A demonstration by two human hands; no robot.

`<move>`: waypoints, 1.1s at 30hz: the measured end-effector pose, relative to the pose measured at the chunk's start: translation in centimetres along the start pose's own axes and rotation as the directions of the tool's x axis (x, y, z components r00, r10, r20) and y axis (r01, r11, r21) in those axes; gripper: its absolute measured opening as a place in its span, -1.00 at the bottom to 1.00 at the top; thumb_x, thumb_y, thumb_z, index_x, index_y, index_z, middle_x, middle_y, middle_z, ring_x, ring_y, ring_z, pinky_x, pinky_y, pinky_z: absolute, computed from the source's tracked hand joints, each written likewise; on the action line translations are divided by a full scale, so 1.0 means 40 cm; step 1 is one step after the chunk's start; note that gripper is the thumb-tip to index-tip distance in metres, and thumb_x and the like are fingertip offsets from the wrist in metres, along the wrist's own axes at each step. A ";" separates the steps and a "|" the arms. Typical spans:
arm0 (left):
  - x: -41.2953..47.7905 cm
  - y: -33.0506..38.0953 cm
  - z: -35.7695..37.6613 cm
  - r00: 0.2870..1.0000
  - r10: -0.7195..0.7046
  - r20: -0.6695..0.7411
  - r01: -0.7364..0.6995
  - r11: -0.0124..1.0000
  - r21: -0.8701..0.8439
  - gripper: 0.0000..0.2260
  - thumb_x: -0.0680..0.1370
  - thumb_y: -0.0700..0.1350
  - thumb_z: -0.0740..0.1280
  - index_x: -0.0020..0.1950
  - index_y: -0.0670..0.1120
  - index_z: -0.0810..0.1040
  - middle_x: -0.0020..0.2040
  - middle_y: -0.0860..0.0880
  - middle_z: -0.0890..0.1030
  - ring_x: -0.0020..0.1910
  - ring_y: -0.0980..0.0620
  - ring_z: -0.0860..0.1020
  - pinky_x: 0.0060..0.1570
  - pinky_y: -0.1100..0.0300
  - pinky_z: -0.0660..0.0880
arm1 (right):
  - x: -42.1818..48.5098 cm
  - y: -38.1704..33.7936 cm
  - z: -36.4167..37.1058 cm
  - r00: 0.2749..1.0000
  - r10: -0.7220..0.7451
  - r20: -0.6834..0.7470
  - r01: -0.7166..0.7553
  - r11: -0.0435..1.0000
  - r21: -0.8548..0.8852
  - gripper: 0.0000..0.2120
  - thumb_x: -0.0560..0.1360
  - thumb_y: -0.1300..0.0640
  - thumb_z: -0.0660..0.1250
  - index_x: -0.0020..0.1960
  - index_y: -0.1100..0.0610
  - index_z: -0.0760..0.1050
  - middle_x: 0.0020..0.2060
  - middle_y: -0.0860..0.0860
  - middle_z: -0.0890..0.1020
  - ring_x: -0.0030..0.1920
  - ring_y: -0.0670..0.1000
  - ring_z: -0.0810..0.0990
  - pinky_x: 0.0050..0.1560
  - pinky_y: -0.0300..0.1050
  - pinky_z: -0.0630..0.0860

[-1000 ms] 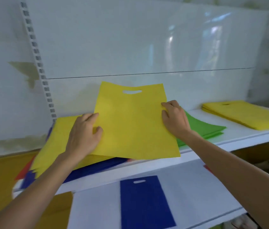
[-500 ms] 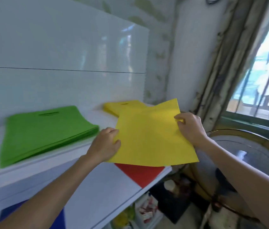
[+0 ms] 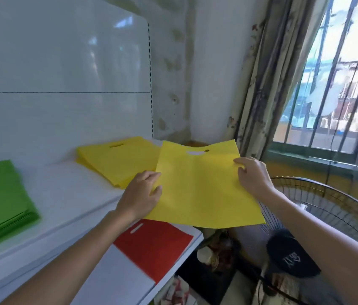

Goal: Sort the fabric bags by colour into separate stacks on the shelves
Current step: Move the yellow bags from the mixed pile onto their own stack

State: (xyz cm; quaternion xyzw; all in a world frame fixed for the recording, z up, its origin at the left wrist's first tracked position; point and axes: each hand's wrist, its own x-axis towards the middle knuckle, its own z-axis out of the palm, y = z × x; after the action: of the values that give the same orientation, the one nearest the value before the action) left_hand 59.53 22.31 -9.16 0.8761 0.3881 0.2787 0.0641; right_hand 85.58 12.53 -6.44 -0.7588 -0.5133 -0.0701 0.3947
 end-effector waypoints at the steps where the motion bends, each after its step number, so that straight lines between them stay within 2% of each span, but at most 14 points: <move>1: 0.027 -0.007 0.010 1.000 -0.002 -0.004 0.002 1.000 -0.003 -0.59 0.62 -0.07 0.15 0.46 -0.14 0.27 0.41 -0.04 0.33 0.39 0.04 0.25 0.31 0.25 0.17 | 0.030 0.006 0.014 1.000 -0.005 -0.001 0.005 1.000 -0.003 -0.63 0.50 0.38 0.16 0.27 0.25 0.48 0.22 0.17 0.53 0.19 0.17 0.50 0.19 -0.07 0.40; 5: 0.141 -0.026 0.039 1.000 -0.010 -0.023 0.010 1.000 0.021 -0.59 0.61 -0.07 0.14 0.45 -0.14 0.28 0.40 -0.04 0.34 0.38 0.02 0.26 0.33 0.19 0.20 | 0.148 0.037 0.064 1.000 -0.008 -0.027 0.008 1.000 0.003 -0.62 0.51 0.38 0.17 0.31 0.26 0.45 0.27 0.15 0.49 0.25 0.16 0.47 0.27 -0.03 0.38; 10: 0.224 -0.051 0.030 0.996 -0.059 -0.065 0.060 0.998 0.016 -0.58 0.61 -0.04 0.15 0.45 -0.13 0.29 0.39 -0.04 0.35 0.37 0.02 0.27 0.33 0.17 0.21 | 0.298 0.023 0.144 0.999 -0.032 0.028 0.032 0.999 -0.010 -0.62 0.49 0.37 0.16 0.27 0.22 0.49 0.26 0.15 0.51 0.26 0.16 0.45 0.25 -0.05 0.37; 12: 0.253 -0.080 0.005 0.987 -0.118 -0.112 0.123 0.991 0.043 -0.54 0.58 0.04 0.14 0.43 -0.14 0.33 0.37 -0.07 0.38 0.35 -0.02 0.30 0.32 0.17 0.21 | 0.374 -0.018 0.196 0.996 -0.068 0.058 0.067 0.997 0.023 -0.61 0.48 0.34 0.17 0.28 0.21 0.49 0.27 0.15 0.51 0.27 0.16 0.44 0.25 -0.06 0.36; 15: 0.265 -0.129 -0.031 0.947 -0.241 -0.213 0.266 0.959 0.098 -0.40 0.42 0.09 0.07 0.37 -0.18 0.40 0.33 -0.15 0.43 0.33 -0.10 0.35 0.30 0.16 0.22 | 0.470 -0.098 0.298 0.975 -0.172 0.143 0.161 0.983 0.083 -0.60 0.51 0.29 0.17 0.33 0.20 0.44 0.31 0.15 0.47 0.31 0.15 0.41 0.26 -0.07 0.34; 20: 0.229 -0.184 -0.059 0.821 -0.455 -0.345 0.516 0.850 0.106 -0.46 0.41 0.07 0.09 0.30 -0.13 0.49 0.26 -0.14 0.50 0.24 -0.13 0.44 0.25 0.07 0.34 | 0.567 -0.193 0.459 0.870 -0.382 0.313 0.348 0.924 0.162 -0.59 0.54 0.27 0.15 0.39 0.25 0.35 0.37 0.17 0.39 0.37 0.14 0.34 0.32 -0.07 0.28; 23: 0.212 -0.189 -0.050 0.720 -0.550 -0.424 0.643 0.759 0.107 -0.65 0.54 -0.01 0.18 0.27 -0.08 0.52 0.25 -0.11 0.51 0.24 -0.12 0.43 0.22 0.06 0.34 | 0.589 -0.222 0.532 0.806 -0.434 0.402 0.398 0.901 0.174 -0.63 0.55 0.23 0.16 0.34 0.29 0.37 0.33 0.22 0.39 0.32 0.19 0.37 0.28 -0.02 0.30; 27: 0.187 -0.208 -0.017 0.631 -0.686 -0.363 0.764 0.629 0.142 -0.71 0.53 -0.08 0.23 0.23 -0.05 0.55 0.22 -0.14 0.52 0.21 -0.16 0.45 0.19 0.04 0.38 | 0.575 -0.220 0.606 0.640 -0.466 0.611 0.474 0.865 0.163 -0.61 0.55 0.08 0.17 0.32 0.24 0.36 0.32 0.20 0.38 0.33 0.20 0.32 0.29 0.02 0.31; 28: 0.187 -0.213 -0.014 0.611 -0.708 -0.353 0.782 0.608 0.134 -0.71 0.52 -0.08 0.23 0.21 -0.04 0.56 0.20 -0.17 0.51 0.19 -0.17 0.45 0.17 0.04 0.40 | 0.575 -0.217 0.618 0.617 -0.463 0.636 0.489 0.859 0.151 -0.61 0.56 0.05 0.15 0.32 0.21 0.38 0.32 0.19 0.37 0.33 0.20 0.29 0.29 0.04 0.30; 31: 0.198 -0.214 -0.013 0.554 -0.745 -0.370 0.820 0.566 0.087 -0.74 0.51 -0.07 0.25 0.17 -0.01 0.59 0.18 -0.19 0.49 0.18 -0.18 0.45 0.11 0.12 0.38 | 0.583 -0.218 0.630 0.612 -0.428 0.665 0.487 0.867 0.109 -0.62 0.57 0.03 0.10 0.32 0.16 0.36 0.30 0.18 0.31 0.33 0.21 0.21 0.25 0.05 0.25; 33: 0.206 -0.211 -0.013 0.538 -0.767 -0.351 0.830 0.555 0.058 -0.74 0.53 -0.08 0.25 0.18 -0.01 0.57 0.19 -0.17 0.48 0.19 -0.15 0.45 0.10 0.16 0.35 | 0.598 -0.217 0.631 0.570 -0.429 0.701 0.493 0.861 0.126 -0.61 0.58 0.04 0.09 0.34 0.19 0.33 0.31 0.19 0.34 0.33 0.20 0.27 0.24 0.02 0.29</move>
State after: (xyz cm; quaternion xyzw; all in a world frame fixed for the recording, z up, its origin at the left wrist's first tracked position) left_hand 58.29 33.99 -7.88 0.5511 0.7792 0.2969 0.0320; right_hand 81.87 48.17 -6.75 -0.5813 -0.8004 0.1048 0.1024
